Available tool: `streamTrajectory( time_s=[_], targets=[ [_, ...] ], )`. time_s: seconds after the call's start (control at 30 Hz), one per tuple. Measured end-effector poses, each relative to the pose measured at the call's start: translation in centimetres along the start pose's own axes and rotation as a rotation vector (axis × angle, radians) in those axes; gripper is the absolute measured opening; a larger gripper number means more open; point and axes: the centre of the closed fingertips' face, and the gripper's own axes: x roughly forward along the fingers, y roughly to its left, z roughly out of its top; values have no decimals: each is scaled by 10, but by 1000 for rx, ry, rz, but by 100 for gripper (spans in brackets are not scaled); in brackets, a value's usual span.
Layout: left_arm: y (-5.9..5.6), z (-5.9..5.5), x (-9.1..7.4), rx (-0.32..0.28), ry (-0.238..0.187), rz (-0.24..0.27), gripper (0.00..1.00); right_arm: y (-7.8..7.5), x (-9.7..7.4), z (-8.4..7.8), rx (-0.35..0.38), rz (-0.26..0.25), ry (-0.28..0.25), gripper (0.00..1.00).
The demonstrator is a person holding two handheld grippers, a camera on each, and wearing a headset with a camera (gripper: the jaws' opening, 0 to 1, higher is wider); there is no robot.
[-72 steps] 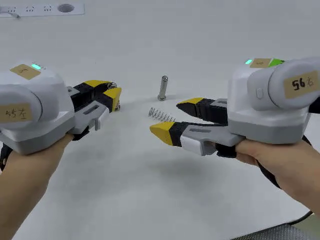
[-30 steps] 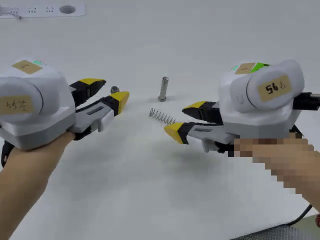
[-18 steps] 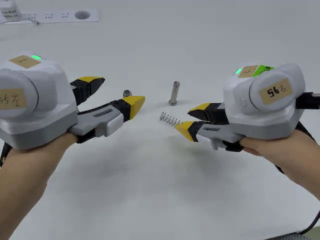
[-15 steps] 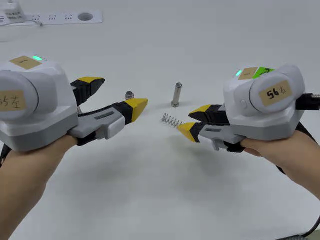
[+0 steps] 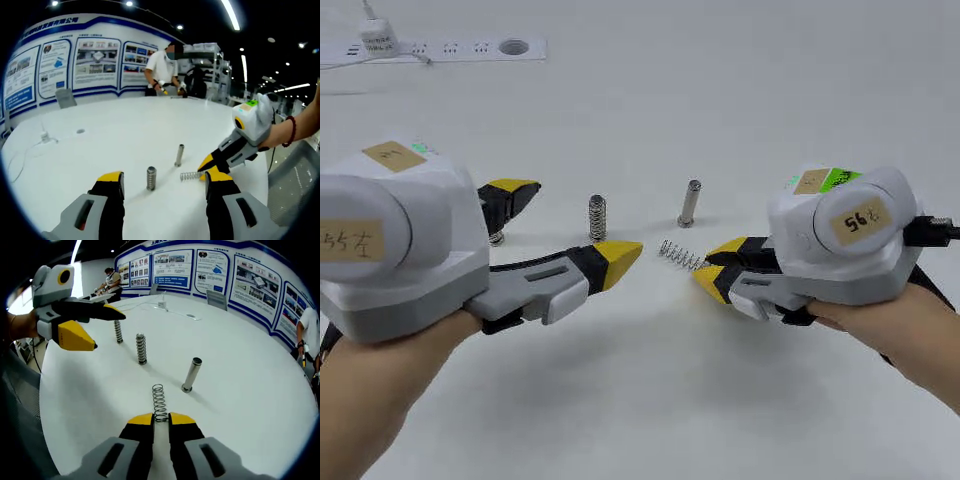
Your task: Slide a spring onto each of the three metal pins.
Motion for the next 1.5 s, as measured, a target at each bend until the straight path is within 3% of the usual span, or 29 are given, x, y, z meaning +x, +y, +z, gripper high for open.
streamTrajectory(
  time_s=[0.27, 0.37, 0.53, 0.83, 1.1, 1.5],
  targets=[
    [-1, -5, -4, 4, 20, -1, 62, 0, 1, -2, 1, -1, 6, 12],
    [-2, -4, -5, -13, 5, 0, 61, 1, 1, -2, 27, 2, 2, 11],
    [-5, -6, -5, -22, 14, -6, 59, 3, 0, -2, 42, 12, 2, 11],
    [-6, -5, -6, -28, 15, -6, 57, 5, -7, 5, 45, 14, -27, 11],
    [-6, -2, -8, -36, 10, -5, 55, 9, -19, 19, 51, 16, -64, 11],
    [-10, 15, -16, -126, -46, -36, 52, 27, -45, 62, 19, 51, -190, 11]
  ],
)
